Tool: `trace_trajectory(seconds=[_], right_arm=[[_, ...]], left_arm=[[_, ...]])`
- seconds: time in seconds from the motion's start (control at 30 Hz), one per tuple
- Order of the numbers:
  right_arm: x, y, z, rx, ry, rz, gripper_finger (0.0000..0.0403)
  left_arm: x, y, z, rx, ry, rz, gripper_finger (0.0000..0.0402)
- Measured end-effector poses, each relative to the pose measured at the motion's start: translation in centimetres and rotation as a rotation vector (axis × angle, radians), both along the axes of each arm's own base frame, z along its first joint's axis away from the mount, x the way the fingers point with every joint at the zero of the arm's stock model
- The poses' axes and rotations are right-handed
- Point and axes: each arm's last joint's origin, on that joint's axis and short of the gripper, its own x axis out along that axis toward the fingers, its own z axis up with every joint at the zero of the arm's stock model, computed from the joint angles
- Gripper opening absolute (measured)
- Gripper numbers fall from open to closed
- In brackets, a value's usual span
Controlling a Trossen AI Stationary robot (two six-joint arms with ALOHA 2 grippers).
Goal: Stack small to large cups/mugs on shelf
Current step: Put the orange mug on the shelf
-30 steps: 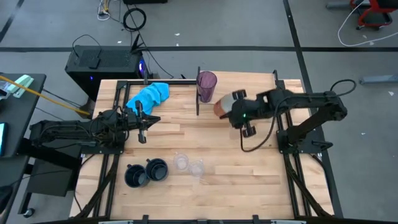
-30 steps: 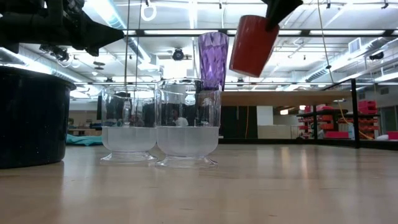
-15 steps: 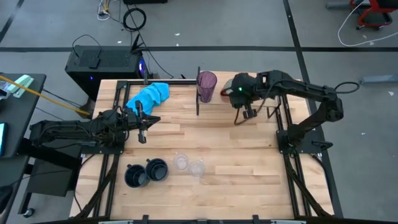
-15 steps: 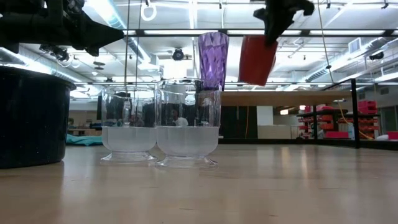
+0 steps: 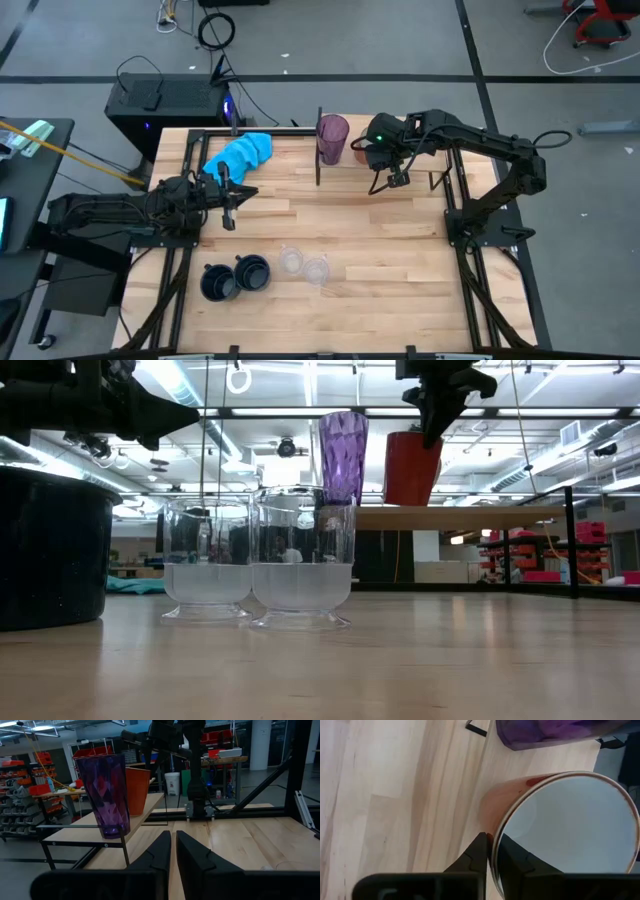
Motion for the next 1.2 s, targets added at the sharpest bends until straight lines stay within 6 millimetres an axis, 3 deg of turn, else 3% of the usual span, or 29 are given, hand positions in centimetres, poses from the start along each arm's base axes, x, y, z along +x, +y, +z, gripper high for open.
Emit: trace_trajectory(seconds=[0.83,1.2], right_arm=[[0.1,-0.3,0.2,-0.112,-0.003,-0.068,0.0122],[-1.6,0.1,1.9,-0.112,-0.106,-0.144,0.0157]], left_arm=[[0.0,0.0,0.0,0.0,0.0,0.0,0.0032],[0.0,0.0,0.0,0.0,0.0,0.0,0.0036]])
